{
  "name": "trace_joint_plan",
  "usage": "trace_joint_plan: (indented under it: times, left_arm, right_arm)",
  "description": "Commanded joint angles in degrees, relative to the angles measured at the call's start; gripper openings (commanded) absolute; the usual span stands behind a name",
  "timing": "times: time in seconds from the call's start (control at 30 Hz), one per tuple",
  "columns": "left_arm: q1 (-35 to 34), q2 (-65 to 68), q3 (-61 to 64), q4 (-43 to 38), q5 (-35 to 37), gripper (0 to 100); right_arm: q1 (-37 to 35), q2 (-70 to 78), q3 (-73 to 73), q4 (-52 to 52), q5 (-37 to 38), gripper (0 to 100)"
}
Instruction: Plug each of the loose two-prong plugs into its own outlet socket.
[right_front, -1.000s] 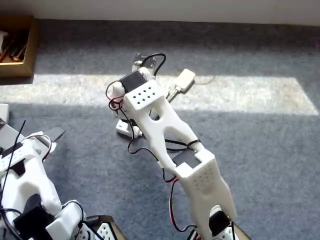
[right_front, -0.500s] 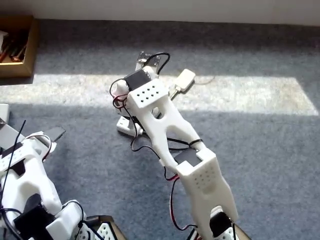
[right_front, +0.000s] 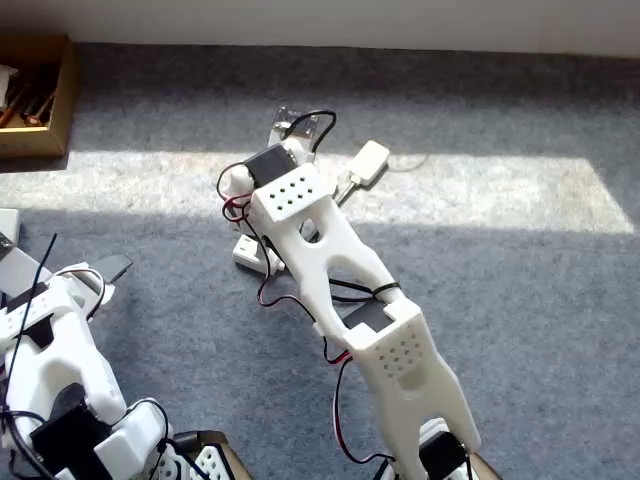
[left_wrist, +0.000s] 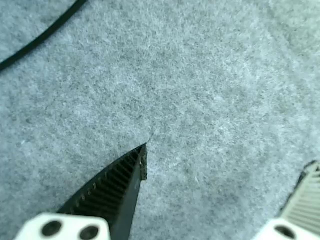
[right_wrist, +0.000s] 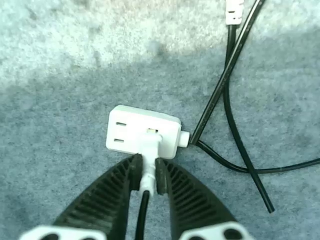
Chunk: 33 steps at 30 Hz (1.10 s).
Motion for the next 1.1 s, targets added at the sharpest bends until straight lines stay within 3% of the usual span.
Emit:
trace_joint_plan:
  times: [0.0, 0.7, 0.87, 0.97, 1.07]
  left_arm:
    - [0.75, -1.71, -0.22, -0.79, 0.09, 44]
    - [1.01, -1.71, -0.22, -0.79, 0.09, 44]
    - [1.19, -1.71, -0.31, -0.79, 0.09, 45]
    - [1.19, -1.71, -0.48, -0.79, 0.09, 45]
    - [1.71, -1.71, -0.48, -0.79, 0.09, 45]
  right_arm:
    - [0.84, 5.58, 0.13, -1.36, 0.44, 0.5]
    - [0.66, 5.76, -0.57, -0.84, 0.35, 0.5]
    - [-0.66, 2.07, -9.19, 6.46, 0.53, 1.6]
    - [-1.27, -1.63, -14.99, 8.31, 0.88, 11.6]
    - [-1.63, -6.29, -15.25, 8.22, 4.66, 31.3]
